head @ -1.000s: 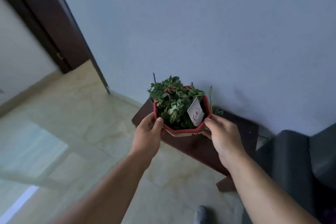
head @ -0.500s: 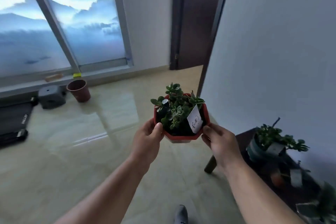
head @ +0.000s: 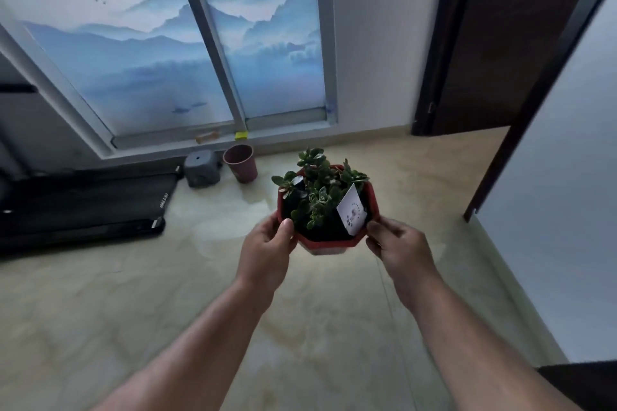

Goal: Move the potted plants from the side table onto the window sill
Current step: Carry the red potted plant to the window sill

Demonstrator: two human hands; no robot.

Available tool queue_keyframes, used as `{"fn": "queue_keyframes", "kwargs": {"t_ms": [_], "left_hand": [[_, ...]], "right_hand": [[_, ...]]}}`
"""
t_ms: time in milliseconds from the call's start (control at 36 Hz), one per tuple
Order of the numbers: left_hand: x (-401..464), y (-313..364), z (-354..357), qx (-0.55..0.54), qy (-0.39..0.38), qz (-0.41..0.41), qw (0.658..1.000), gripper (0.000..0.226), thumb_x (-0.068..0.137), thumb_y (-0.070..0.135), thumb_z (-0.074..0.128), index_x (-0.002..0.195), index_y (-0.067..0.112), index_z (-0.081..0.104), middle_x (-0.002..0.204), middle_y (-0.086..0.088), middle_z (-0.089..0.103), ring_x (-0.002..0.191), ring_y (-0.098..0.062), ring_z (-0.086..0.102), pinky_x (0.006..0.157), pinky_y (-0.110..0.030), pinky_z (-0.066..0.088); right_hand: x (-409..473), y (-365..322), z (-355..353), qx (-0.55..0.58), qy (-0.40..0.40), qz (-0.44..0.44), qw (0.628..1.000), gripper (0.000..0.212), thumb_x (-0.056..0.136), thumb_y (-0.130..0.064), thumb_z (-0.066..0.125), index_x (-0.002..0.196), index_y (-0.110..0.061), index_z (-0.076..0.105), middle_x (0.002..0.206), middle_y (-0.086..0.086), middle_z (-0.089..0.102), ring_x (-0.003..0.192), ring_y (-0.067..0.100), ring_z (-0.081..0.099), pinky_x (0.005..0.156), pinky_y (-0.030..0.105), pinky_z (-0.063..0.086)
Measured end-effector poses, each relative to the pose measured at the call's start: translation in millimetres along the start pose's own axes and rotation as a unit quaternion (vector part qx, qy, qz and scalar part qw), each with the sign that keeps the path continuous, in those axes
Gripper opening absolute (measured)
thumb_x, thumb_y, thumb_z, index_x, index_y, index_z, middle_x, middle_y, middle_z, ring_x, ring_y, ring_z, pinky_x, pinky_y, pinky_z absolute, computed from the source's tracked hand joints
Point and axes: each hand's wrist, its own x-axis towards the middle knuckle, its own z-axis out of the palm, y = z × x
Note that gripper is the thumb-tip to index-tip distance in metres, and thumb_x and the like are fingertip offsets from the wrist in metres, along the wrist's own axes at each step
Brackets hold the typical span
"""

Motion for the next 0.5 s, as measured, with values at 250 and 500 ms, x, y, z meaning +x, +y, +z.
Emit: {"fn": "queue_keyframes", "kwargs": {"t_ms": [250, 500], "left_hand": [[94.7, 21.6, -6.3, -0.049, 0.033, 0.014, 0.998, 0.028, 0.104, 0.005, 0.045, 0.121, 0.01, 0.067, 0.108, -0.003, 0.075, 0.094, -0.006, 0.07, 0.091, -0.026, 0.057], [216.4, 12.9, -43.0, -0.086, 0.05, 0.011, 0.995, 0.028, 0.103, 0.005, 0.046, 0.114, 0.017, 0.069, 0.1, 0.007, 0.077, 0.093, -0.003, 0.071, 0.086, -0.021, 0.058]], "right_hand": [[103.4, -25.8, 44.5, 0.013, -0.042, 0.013, 0.999, 0.018, 0.096, -0.01, 0.065, 0.089, -0.02, 0.079, 0.092, 0.01, 0.067, 0.093, 0.02, 0.052, 0.107, 0.064, 0.037], [214.6, -23.2, 121.9, -0.019, -0.046, 0.011, 0.999, 0.013, 0.095, -0.011, 0.066, 0.095, -0.018, 0.077, 0.1, 0.006, 0.076, 0.094, 0.016, 0.065, 0.09, 0.034, 0.052]]}}
